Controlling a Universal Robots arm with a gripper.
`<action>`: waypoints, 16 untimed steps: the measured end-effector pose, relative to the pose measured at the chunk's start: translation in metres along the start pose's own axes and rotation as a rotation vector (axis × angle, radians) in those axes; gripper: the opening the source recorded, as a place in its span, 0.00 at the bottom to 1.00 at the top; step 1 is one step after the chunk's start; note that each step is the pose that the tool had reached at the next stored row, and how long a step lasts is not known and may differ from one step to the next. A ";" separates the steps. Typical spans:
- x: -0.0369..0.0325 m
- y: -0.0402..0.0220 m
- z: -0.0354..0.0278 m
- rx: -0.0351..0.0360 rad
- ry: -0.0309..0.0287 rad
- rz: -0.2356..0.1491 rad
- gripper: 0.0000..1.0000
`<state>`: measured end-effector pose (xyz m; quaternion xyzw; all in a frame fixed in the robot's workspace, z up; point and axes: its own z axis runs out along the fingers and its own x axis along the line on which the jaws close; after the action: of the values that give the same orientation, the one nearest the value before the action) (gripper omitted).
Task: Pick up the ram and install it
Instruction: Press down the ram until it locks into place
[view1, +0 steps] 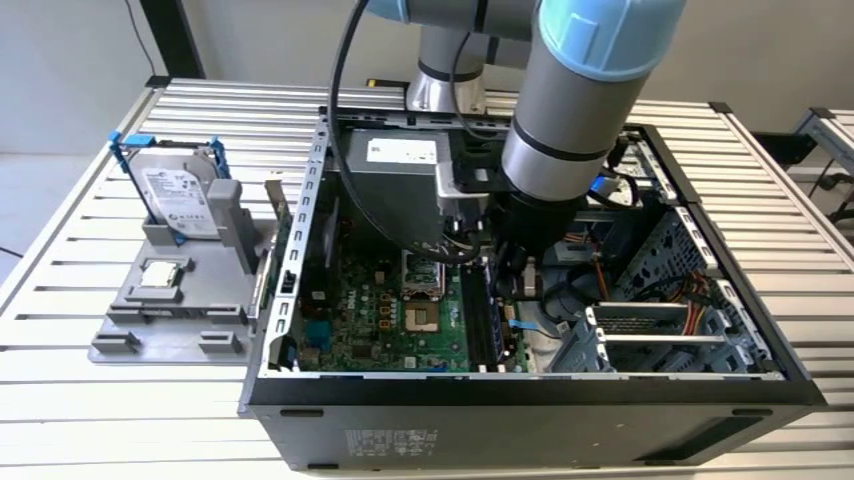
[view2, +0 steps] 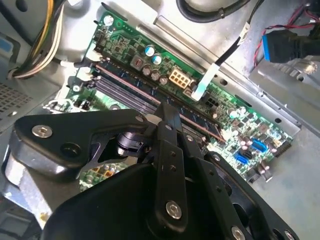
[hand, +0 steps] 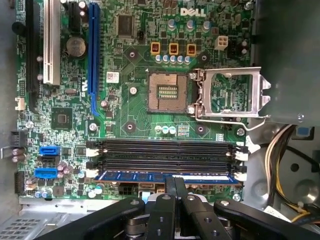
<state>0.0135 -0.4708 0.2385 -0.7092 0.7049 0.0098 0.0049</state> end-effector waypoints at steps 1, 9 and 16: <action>0.0000 0.0000 0.0000 0.0000 0.0001 0.000 0.00; 0.0057 -0.0005 0.0109 -0.0007 -0.0010 0.000 0.00; 0.0074 -0.0005 0.0192 -0.0013 0.0012 0.000 0.00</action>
<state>0.0139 -0.4778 0.2191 -0.7093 0.7048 0.0098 0.0041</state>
